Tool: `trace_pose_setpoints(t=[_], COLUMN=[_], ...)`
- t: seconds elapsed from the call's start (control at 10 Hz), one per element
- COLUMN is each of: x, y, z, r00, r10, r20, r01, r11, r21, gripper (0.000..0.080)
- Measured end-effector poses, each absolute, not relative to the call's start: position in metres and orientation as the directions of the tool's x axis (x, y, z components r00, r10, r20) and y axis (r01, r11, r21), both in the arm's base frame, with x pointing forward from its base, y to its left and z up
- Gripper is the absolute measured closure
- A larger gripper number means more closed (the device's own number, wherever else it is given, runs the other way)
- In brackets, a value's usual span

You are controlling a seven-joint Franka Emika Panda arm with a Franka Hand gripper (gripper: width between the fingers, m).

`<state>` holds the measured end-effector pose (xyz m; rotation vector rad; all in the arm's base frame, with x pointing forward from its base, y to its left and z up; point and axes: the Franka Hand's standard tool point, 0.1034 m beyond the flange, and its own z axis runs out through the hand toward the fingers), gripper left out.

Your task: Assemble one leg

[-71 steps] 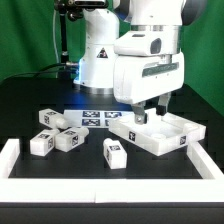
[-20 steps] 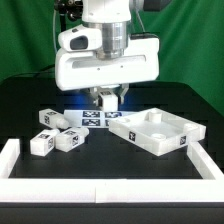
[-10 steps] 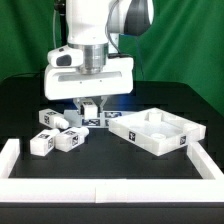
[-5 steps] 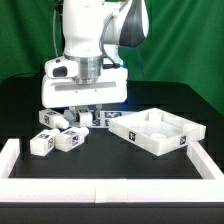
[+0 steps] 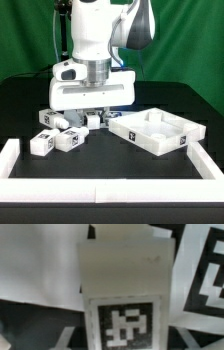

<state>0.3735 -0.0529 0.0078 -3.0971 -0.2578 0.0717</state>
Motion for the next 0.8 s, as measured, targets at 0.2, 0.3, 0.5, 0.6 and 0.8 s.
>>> trace_pose_setpoints(t=[0.2,0.3,0.5,0.6,0.8], x=[0.373,0.373,0.373,0.373,0.381], y=[-0.053,-0.053,-0.053,-0.053,-0.045], z=[0.008,0.008,0.008,0.008,0.042], r00=[0.985,0.985,0.985,0.985,0.98], r10=[0.165,0.165,0.165,0.166,0.176], r20=[-0.044,-0.044,-0.044,-0.044,-0.097], r01=[0.164,0.164,0.164,0.164,0.167], r11=[-0.986,-0.986,-0.986,-0.986,-0.981], r21=[-0.037,-0.037,-0.037,-0.037,-0.094], gripper=[0.0512,0.0512,0.0222,0.0222,0.0163])
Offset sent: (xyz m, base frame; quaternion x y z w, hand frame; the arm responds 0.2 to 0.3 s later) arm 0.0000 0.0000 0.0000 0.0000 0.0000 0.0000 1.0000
